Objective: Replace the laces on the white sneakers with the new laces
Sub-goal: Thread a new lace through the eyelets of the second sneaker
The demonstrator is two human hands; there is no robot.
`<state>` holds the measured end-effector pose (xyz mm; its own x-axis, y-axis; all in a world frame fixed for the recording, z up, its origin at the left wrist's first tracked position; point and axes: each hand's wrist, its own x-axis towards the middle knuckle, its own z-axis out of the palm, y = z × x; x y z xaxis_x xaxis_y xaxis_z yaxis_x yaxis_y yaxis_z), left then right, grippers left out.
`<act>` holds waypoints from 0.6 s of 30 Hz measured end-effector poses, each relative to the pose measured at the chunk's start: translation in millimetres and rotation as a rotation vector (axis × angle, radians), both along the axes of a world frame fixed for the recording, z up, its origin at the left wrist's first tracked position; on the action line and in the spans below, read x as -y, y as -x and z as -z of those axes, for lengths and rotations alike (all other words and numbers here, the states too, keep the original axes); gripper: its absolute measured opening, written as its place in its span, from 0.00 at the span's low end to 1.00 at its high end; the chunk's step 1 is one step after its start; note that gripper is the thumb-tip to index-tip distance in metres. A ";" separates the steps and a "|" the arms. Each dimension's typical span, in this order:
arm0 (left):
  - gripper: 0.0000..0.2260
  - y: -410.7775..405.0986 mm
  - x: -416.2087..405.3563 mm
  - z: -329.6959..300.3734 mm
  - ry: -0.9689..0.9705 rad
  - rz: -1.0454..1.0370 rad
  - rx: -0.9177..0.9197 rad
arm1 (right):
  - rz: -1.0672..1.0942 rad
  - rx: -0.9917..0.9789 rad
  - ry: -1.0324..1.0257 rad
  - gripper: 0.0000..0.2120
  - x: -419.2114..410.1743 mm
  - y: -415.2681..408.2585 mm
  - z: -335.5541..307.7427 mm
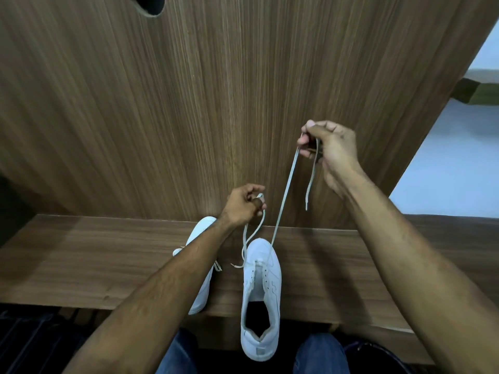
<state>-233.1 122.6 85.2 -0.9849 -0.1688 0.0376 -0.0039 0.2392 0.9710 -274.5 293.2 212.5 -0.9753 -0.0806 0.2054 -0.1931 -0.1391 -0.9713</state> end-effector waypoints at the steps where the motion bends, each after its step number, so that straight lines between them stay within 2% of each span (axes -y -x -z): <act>1: 0.12 2.2 -0.3 -0.5 0.001 -0.003 -0.024 | -0.011 -0.008 -0.004 0.07 0.6 0.0 -3.1; 3: 0.10 6.4 -1.1 -4.4 0.068 -0.015 -0.107 | -0.052 0.015 -0.037 0.06 3.8 -2.4 -2.1; 5: 0.11 8.1 -1.4 -6.3 0.276 -0.033 -0.164 | -0.111 0.095 -0.032 0.04 8.1 -7.4 6.2; 7: 0.11 0.9 -4.6 -4.5 0.450 -0.113 -0.232 | -0.151 0.211 0.059 0.04 13.2 -13.0 18.5; 9: 0.05 -16.3 -16.1 -2.5 0.367 -0.204 -0.359 | -0.161 0.327 0.166 0.04 18.5 -19.1 30.8; 11: 0.07 -31.8 -31.5 4.2 0.207 -0.191 -0.403 | -0.170 0.411 0.237 0.04 24.8 -23.3 41.4; 14: 0.12 -39.4 -48.8 17.0 -0.048 -0.004 -0.285 | -0.187 0.451 0.269 0.05 30.3 -28.3 45.9; 18: 0.10 -35.0 -44.4 33.1 -0.125 0.091 -0.217 | -0.170 0.379 0.207 0.05 22.1 -26.2 37.4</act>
<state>-198.1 167.0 52.1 -0.9674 -0.0970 0.2340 0.2236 0.1068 0.9688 -248.3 271.1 175.1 -0.9612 -0.2409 -0.1347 0.2128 -0.3363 -0.9174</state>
